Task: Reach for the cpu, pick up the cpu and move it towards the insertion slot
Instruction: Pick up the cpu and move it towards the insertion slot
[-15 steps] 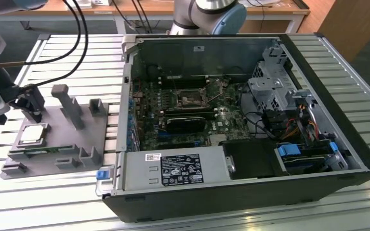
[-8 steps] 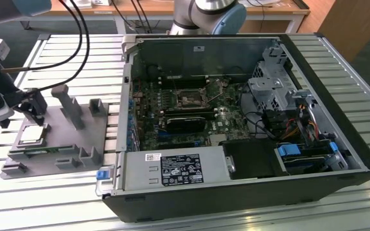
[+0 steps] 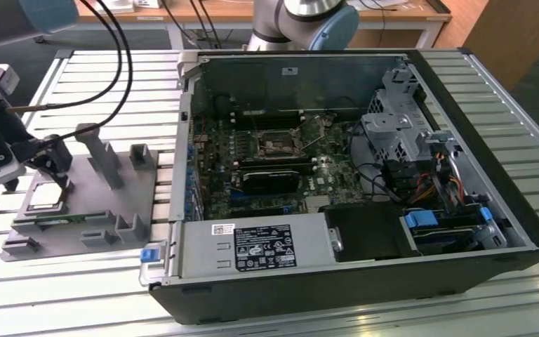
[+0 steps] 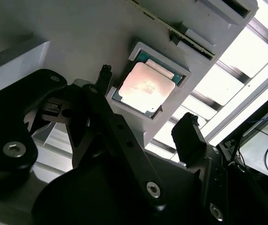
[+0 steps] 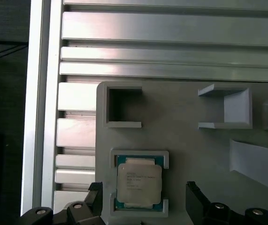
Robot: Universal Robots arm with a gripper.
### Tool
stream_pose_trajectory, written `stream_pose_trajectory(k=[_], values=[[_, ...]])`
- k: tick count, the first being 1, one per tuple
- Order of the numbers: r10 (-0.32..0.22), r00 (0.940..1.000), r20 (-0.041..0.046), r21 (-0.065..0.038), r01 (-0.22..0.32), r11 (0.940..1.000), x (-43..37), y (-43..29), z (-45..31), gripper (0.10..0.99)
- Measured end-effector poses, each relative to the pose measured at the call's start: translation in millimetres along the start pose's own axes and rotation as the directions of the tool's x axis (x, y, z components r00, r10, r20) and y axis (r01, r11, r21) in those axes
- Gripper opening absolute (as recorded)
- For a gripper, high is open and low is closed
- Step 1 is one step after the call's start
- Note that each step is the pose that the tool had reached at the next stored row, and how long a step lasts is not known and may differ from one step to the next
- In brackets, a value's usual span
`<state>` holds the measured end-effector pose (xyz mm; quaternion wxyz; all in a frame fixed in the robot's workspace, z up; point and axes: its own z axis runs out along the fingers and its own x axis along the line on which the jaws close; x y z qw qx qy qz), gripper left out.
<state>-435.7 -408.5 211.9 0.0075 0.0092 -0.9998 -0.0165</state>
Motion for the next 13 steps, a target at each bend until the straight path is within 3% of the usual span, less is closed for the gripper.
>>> stream_pose_trajectory(k=[13], values=[[0.000,1.0000,0.0001,0.000,0.000,1.0000,1.0,-0.6,19.5,0.792]])
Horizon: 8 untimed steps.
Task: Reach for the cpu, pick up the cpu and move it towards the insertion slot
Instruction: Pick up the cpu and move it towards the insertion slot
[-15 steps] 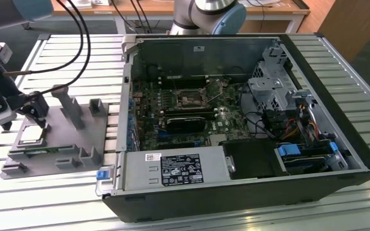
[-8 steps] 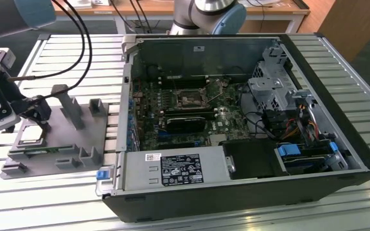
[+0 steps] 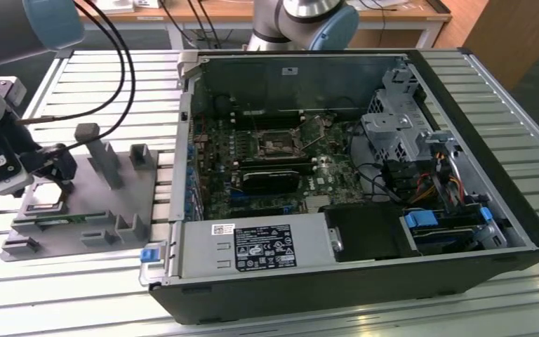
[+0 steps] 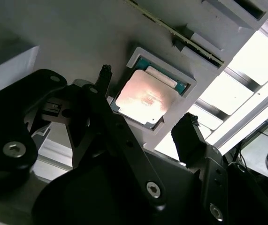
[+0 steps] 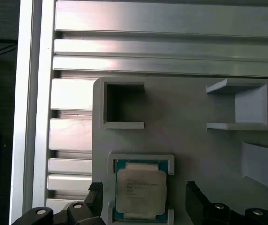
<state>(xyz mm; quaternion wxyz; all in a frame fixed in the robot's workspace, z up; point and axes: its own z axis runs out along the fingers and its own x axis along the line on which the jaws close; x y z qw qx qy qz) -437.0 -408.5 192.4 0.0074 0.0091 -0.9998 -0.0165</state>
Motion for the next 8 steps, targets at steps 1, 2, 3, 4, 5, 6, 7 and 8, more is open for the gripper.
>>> stream_pose_trajectory(k=[1,2,3,4,5,6,7,8], values=[[0.000,1.0000,0.0000,0.000,0.000,1.0000,0.0,0.0,1.2,0.792],[0.000,1.0000,-0.0002,0.000,0.000,1.0000,0.1,-0.1,2.2,0.792],[0.000,1.0000,0.0000,0.000,0.000,1.0000,0.1,-0.1,3.5,0.792],[0.000,1.0000,-0.0001,0.000,0.000,1.0000,0.2,-0.2,4.6,0.792],[0.000,1.0000,0.0000,0.000,0.000,1.0000,0.2,-0.2,5.6,0.792],[0.000,1.0000,-0.0001,0.000,0.000,1.0000,0.2,-0.2,6.4,0.792],[0.000,1.0000,-0.0002,0.000,0.000,1.0000,0.3,-0.3,7.1,0.780],[0.000,1.0000,-0.0002,0.000,0.000,1.0000,0.3,-0.3,7.7,0.780]])
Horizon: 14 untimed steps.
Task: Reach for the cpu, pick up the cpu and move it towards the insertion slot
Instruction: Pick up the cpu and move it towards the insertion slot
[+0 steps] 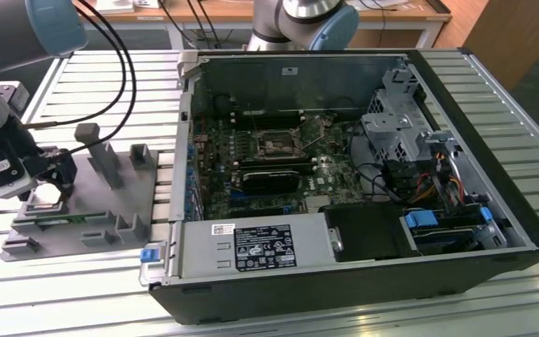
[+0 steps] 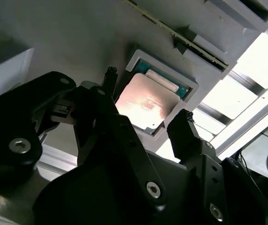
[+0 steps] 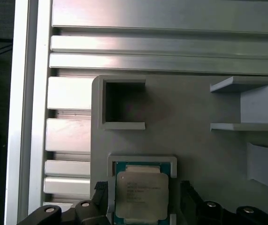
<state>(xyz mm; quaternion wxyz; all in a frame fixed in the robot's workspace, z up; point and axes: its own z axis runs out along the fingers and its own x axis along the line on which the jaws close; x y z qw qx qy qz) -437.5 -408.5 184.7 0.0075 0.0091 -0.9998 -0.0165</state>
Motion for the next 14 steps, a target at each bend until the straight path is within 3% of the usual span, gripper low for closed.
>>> stream_pose_trajectory(k=[1,10,12,13,14], values=[[0.000,1.0000,0.0000,0.000,0.000,1.0000,0.2,0.0,0.4,0.710],[0.000,1.0000,0.0002,0.000,0.000,1.0000,3.2,0.0,1.7,0.710],[0.000,1.0000,0.0001,0.000,0.000,1.0000,3.3,0.0,1.8,0.694],[0.000,1.0000,0.0001,0.000,0.000,1.0000,3.3,0.0,1.9,0.624],[0.000,1.0000,0.0000,0.000,0.000,1.0000,3.3,0.0,1.9,0.624]])
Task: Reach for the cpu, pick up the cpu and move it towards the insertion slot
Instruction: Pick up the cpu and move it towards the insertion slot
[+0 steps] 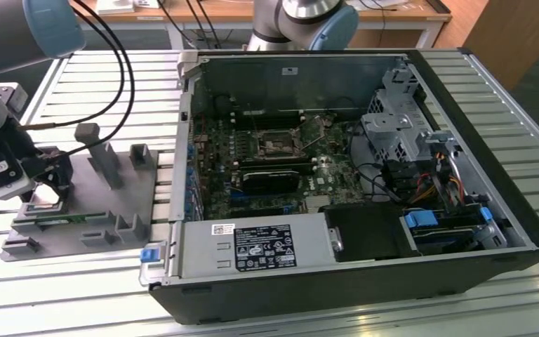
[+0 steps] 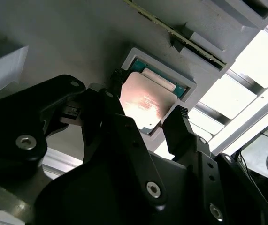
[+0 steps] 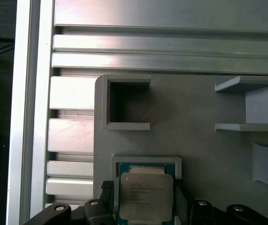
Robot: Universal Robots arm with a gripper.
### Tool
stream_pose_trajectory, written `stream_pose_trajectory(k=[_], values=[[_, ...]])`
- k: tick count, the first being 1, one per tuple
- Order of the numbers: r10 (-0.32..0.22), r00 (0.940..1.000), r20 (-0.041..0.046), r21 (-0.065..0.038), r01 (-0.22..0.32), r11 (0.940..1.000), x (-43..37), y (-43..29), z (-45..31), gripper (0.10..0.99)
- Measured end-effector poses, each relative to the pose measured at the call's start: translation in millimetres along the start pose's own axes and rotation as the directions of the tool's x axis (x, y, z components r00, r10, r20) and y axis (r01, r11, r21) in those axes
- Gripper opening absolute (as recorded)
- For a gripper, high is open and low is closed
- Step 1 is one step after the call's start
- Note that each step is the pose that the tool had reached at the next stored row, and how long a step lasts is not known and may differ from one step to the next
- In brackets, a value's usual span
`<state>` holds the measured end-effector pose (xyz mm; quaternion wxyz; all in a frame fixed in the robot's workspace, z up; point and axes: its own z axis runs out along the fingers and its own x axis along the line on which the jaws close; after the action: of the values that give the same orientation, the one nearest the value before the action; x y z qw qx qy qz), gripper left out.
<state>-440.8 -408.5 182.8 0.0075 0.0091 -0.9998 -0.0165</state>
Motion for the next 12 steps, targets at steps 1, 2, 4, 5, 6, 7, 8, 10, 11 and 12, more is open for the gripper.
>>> stream_pose_trajectory(k=[1,2,4,5,6,7,8,10,11,12], values=[[0.000,1.0000,-0.0001,0.000,0.000,1.0000,0.0,0.0,0.0,0.624],[0.000,1.0000,0.0000,0.000,0.000,1.0000,0.0,0.0,0.1,0.624],[0.000,1.0000,0.0001,0.000,0.000,1.0000,0.0,0.0,0.2,0.624],[0.000,1.0000,0.0000,0.000,0.000,1.0000,0.0,0.0,0.2,0.612],[0.000,1.0000,-0.0001,0.000,0.000,1.0000,0.0,0.0,0.2,0.545],[0.000,1.0000,0.0000,0.000,0.000,1.0000,0.0,0.0,0.2,0.545],[0.000,1.0000,0.0000,0.000,0.000,1.0000,0.0,0.0,0.2,0.545],[0.000,1.0000,0.0002,0.000,0.000,1.0000,-0.1,0.0,0.2,0.545],[0.000,1.0000,0.0004,0.000,0.000,1.0000,-0.1,0.0,-0.3,0.545],[0.000,1.0000,0.0002,0.000,0.000,1.0000,0.0,0.1,-1.5,0.545]])
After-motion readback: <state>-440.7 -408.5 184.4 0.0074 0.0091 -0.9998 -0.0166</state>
